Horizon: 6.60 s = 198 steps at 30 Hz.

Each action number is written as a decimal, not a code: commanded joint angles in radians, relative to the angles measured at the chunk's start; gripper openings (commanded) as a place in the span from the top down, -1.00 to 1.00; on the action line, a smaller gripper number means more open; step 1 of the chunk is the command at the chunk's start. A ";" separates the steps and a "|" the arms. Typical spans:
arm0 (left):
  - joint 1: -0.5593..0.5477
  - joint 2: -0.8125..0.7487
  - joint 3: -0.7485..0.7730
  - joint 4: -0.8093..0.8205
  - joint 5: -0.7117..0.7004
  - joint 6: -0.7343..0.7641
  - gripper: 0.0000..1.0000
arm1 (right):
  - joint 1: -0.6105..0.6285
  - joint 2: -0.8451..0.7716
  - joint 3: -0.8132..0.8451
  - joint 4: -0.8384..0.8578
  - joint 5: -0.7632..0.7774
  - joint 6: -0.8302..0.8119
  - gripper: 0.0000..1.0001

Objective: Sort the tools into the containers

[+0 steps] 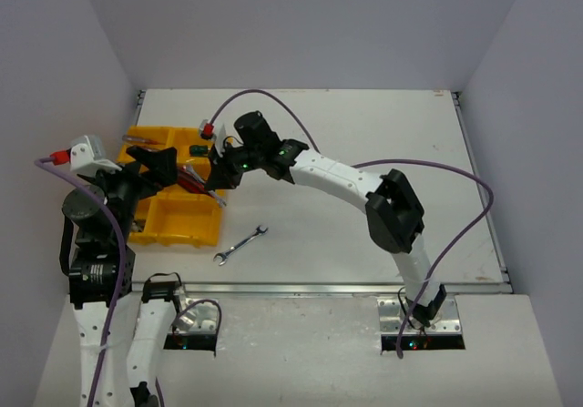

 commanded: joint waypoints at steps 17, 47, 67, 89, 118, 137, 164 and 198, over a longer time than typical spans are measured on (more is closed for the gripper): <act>-0.028 -0.053 -0.109 0.029 -0.072 0.025 -1.00 | 0.122 0.298 0.274 0.105 0.136 -0.034 0.49; -0.693 0.581 0.075 -0.308 -0.312 0.174 -1.00 | -0.267 -1.151 -1.096 -0.077 0.880 0.174 -0.98; -0.786 1.144 0.010 -0.247 -0.217 0.176 -0.76 | -0.269 -1.526 -1.316 -0.068 0.526 0.207 -0.98; -0.809 1.317 0.003 -0.154 -0.154 0.139 0.98 | -0.268 -1.598 -1.309 -0.072 0.517 0.175 -0.98; -0.809 1.194 0.092 -0.027 -0.233 -0.027 1.00 | -0.268 -1.543 -1.314 -0.053 0.564 0.165 -0.98; -0.819 0.960 0.068 -0.055 -0.322 -0.090 1.00 | -0.268 -1.541 -1.318 -0.045 0.565 0.161 -0.98; -0.289 0.504 -0.092 -0.130 -0.811 -0.417 1.00 | -0.268 -1.588 -1.327 -0.034 0.502 0.171 -0.98; -0.254 0.307 -0.191 -0.037 -0.630 -0.297 -1.00 | -0.270 -1.589 -1.243 -0.130 0.558 0.181 -0.98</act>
